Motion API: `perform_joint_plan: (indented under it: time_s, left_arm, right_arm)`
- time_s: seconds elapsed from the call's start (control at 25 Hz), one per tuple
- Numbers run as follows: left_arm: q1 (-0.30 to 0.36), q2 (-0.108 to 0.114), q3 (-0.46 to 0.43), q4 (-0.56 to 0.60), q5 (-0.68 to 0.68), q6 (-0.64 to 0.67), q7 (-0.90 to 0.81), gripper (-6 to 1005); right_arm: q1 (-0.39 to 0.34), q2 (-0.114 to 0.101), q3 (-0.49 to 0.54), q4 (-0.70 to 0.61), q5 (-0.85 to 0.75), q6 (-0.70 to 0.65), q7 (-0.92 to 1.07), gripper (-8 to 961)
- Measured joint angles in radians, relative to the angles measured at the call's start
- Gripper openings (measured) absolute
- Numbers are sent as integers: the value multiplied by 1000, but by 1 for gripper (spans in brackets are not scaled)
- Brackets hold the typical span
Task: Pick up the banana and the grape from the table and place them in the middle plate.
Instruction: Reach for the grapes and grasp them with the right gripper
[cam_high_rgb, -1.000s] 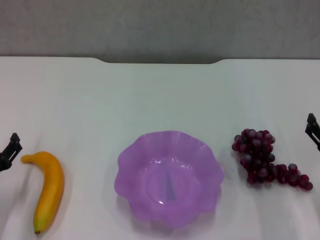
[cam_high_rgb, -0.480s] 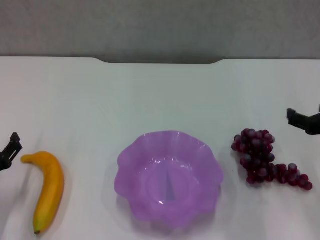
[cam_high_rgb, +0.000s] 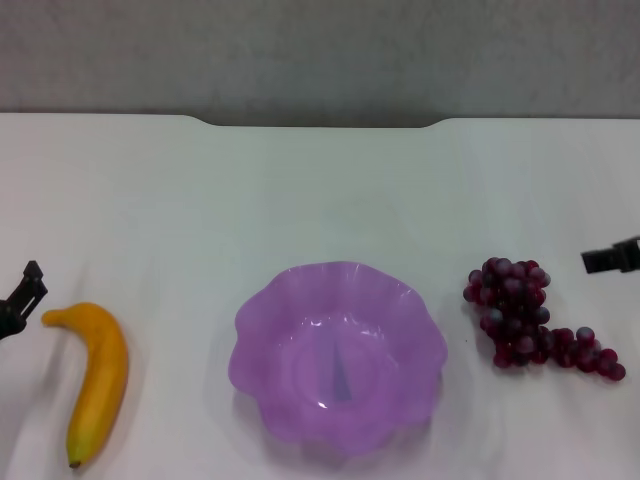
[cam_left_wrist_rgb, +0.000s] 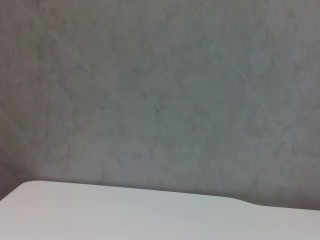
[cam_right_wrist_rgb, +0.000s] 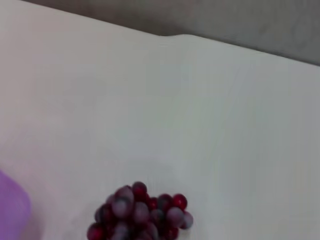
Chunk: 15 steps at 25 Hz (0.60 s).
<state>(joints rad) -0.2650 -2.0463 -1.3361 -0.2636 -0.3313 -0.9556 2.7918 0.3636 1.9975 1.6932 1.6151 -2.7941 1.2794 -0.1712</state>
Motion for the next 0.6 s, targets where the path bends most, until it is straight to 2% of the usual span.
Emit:
perform_joint_plan:
  time_s: [0.24, 0.6]
  left_arm:
    - [1, 0, 0, -2, 0, -2, 0, 900]
    - [-5, 0, 0, -6, 0, -2, 0, 899]
  right_arm:
    - [109, -5, 9, -146, 2, -34, -6, 869]
    - [188, -2, -71, -369, 55, -159, -14, 867]
